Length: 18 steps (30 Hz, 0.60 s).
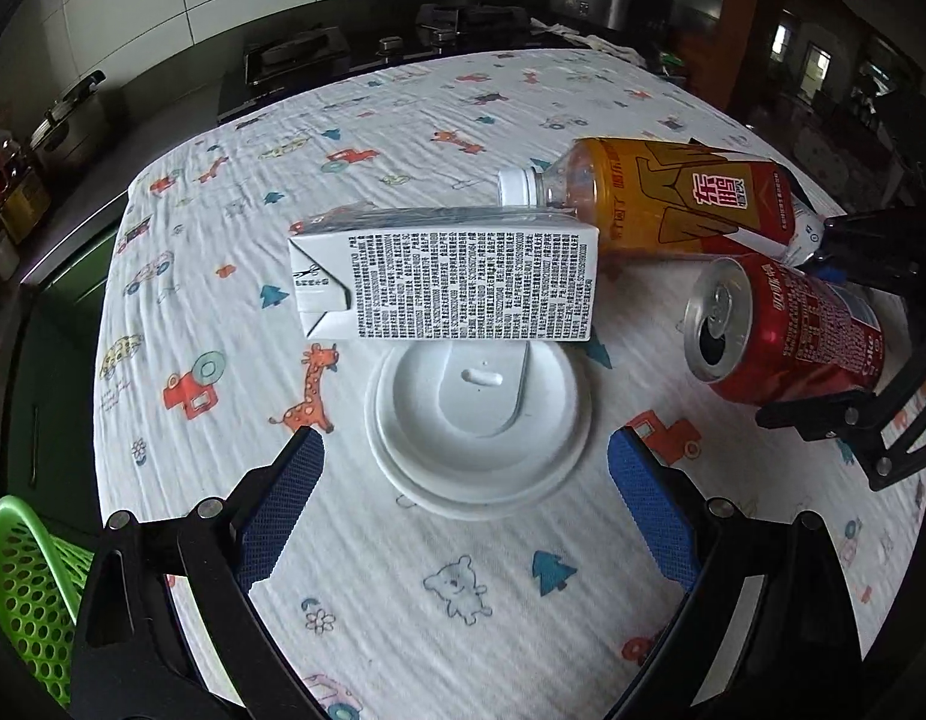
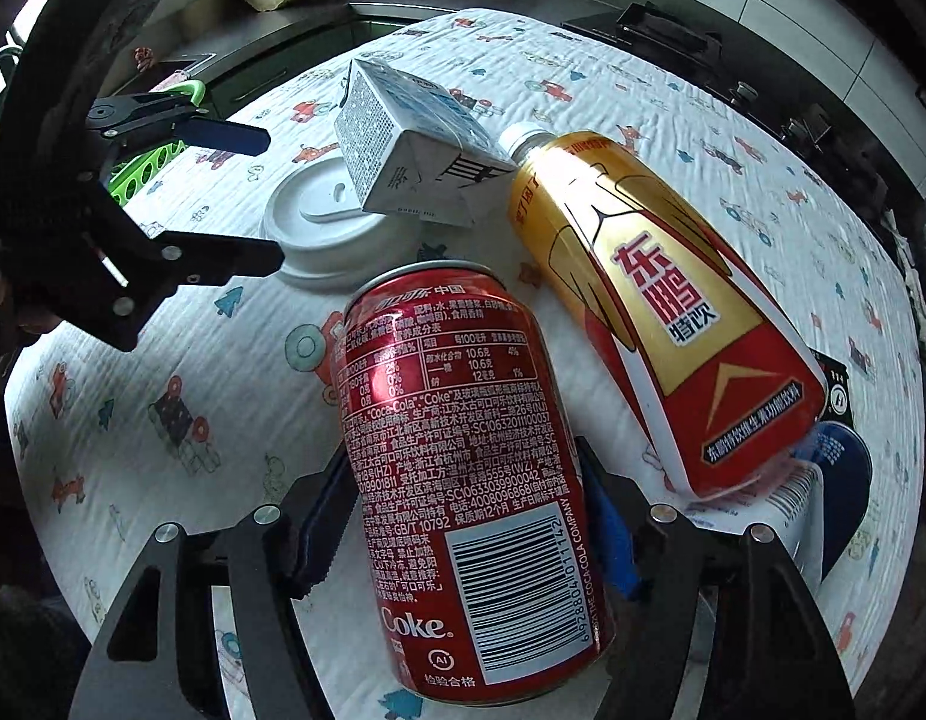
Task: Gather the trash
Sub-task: 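Grasp the red Coke can with the right tool while the left tool grasps the white lid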
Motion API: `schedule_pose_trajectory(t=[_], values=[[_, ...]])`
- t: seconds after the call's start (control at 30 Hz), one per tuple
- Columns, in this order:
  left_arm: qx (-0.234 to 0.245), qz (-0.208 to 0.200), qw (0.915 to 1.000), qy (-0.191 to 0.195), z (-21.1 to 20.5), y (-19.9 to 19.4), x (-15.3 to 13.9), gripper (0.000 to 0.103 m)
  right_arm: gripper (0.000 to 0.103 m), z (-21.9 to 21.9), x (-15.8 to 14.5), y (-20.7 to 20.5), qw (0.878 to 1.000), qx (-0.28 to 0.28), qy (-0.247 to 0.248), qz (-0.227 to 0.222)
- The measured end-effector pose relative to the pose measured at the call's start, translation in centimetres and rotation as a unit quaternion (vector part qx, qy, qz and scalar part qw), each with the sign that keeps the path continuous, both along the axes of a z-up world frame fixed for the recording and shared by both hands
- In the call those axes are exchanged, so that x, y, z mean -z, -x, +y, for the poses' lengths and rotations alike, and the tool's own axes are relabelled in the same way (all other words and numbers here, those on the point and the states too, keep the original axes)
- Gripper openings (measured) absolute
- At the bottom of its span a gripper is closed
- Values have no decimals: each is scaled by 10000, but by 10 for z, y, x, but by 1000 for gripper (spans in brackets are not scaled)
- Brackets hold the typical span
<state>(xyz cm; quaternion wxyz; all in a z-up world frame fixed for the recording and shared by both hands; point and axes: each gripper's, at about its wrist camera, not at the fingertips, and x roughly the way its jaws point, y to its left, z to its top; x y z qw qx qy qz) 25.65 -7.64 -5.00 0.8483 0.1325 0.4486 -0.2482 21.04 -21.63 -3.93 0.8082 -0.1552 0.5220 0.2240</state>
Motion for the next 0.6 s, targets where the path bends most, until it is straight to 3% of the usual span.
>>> schedule_pose_trajectory(t=[0.53,0.6], values=[[30,-33,9999,-151,-15,-14,14,93,66,-8,1,13,9999,34,-96,4],[83,6,9999,-87,-15,-13,14,87,66,-8,1,13,9999,24,-101,11]])
